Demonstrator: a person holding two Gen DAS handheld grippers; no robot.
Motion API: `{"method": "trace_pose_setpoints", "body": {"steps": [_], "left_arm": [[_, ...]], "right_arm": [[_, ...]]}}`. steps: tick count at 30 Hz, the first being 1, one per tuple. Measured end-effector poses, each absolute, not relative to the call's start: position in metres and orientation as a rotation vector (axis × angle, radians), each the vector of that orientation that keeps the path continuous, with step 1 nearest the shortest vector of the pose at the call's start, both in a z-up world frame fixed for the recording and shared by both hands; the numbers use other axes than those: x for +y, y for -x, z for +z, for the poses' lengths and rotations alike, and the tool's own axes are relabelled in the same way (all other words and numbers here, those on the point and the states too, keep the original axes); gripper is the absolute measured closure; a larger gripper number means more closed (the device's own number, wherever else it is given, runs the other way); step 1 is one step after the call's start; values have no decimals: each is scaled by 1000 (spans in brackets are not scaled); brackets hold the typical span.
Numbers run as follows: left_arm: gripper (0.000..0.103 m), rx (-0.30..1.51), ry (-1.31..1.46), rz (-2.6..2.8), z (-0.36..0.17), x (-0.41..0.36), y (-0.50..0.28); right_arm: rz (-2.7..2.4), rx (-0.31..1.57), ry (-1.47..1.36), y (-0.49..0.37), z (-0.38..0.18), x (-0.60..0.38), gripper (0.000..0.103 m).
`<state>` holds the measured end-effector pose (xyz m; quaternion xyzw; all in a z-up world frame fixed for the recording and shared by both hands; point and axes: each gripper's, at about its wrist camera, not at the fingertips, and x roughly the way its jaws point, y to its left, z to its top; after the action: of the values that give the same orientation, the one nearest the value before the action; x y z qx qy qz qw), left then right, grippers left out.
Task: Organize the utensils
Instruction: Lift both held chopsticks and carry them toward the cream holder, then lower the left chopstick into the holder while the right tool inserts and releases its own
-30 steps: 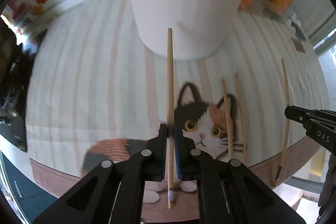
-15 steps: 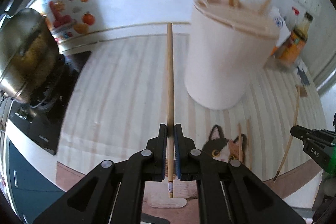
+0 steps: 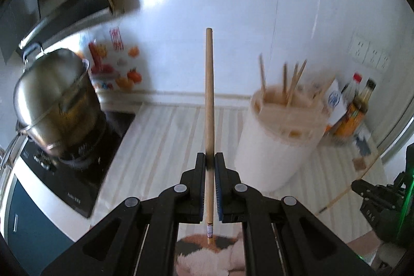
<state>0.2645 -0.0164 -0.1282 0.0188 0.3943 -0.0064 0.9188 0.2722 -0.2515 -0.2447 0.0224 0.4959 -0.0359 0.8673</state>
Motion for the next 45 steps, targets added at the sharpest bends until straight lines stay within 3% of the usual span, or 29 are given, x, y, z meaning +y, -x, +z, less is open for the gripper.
{"method": "trace_pose_setpoints", "body": {"steps": [11,25,31,45], "left_arm": [[99,680,31,-99,-59,-33,-285],[99,586,163,-190,3,-37,-343],[99,581,170,-190,-4,-43,-375],[99,691,211,-231,-74,-63,-428]], "right_arm": [[-38,838,-67,-291,-152,-241,96],[110,749,-99,-321,-41,-219,96],[103,752,-103,-359,-36,-212,96],[53,876,-145,-420,-84,-212,96]]}}
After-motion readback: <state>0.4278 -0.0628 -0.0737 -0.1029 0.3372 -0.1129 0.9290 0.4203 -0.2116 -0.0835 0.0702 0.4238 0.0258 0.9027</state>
